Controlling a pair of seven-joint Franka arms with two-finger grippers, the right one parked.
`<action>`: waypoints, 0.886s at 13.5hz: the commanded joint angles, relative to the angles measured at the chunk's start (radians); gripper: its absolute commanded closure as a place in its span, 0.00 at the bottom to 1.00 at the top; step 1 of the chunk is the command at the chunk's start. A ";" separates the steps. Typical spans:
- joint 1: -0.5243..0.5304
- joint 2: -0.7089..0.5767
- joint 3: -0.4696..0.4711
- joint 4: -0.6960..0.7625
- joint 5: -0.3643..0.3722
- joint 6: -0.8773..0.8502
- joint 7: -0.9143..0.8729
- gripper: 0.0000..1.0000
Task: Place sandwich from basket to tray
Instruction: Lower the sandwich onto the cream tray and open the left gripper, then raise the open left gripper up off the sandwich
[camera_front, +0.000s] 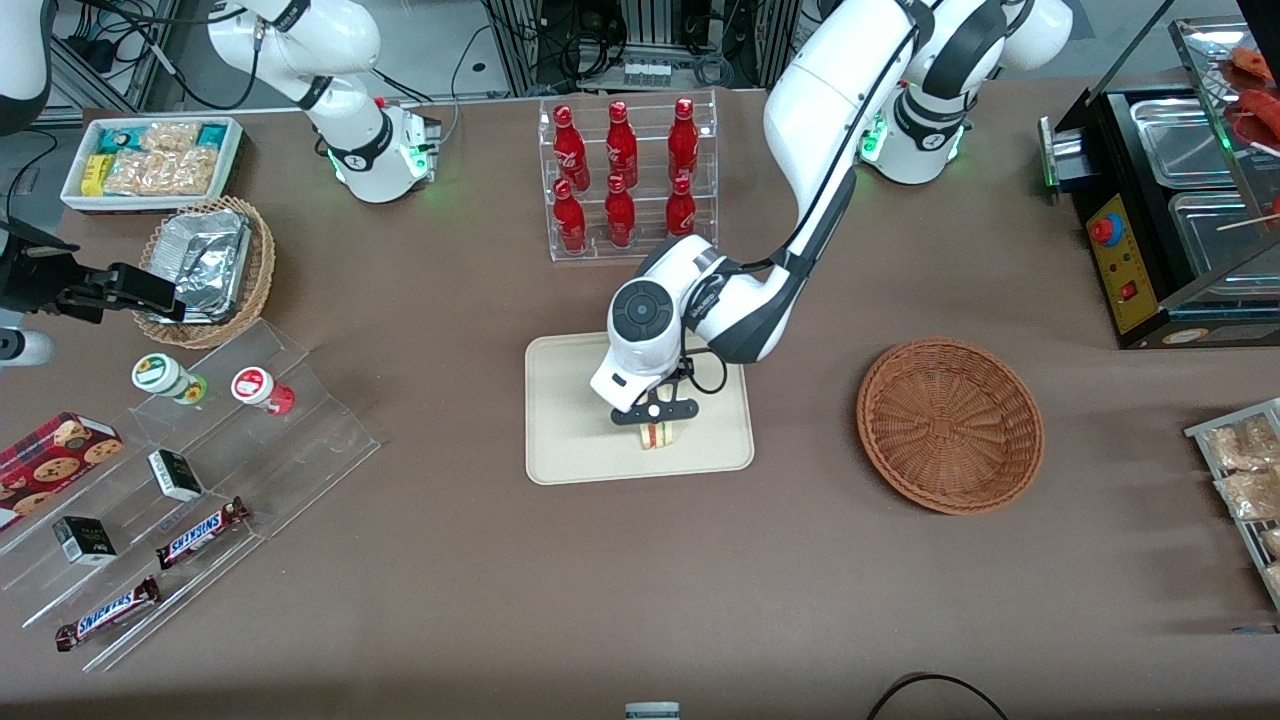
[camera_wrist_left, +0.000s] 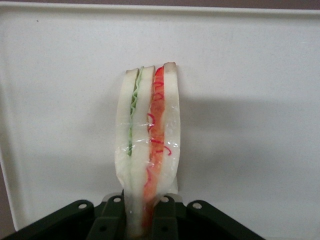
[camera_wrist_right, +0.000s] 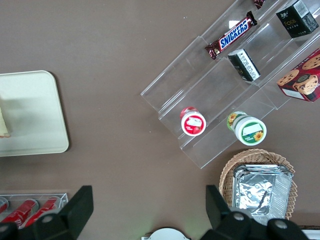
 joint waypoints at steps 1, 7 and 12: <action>-0.025 0.024 0.012 0.036 0.032 0.010 -0.053 1.00; -0.026 0.027 0.012 0.036 0.034 0.011 -0.058 0.00; -0.023 0.010 0.012 0.057 0.032 -0.006 -0.059 0.00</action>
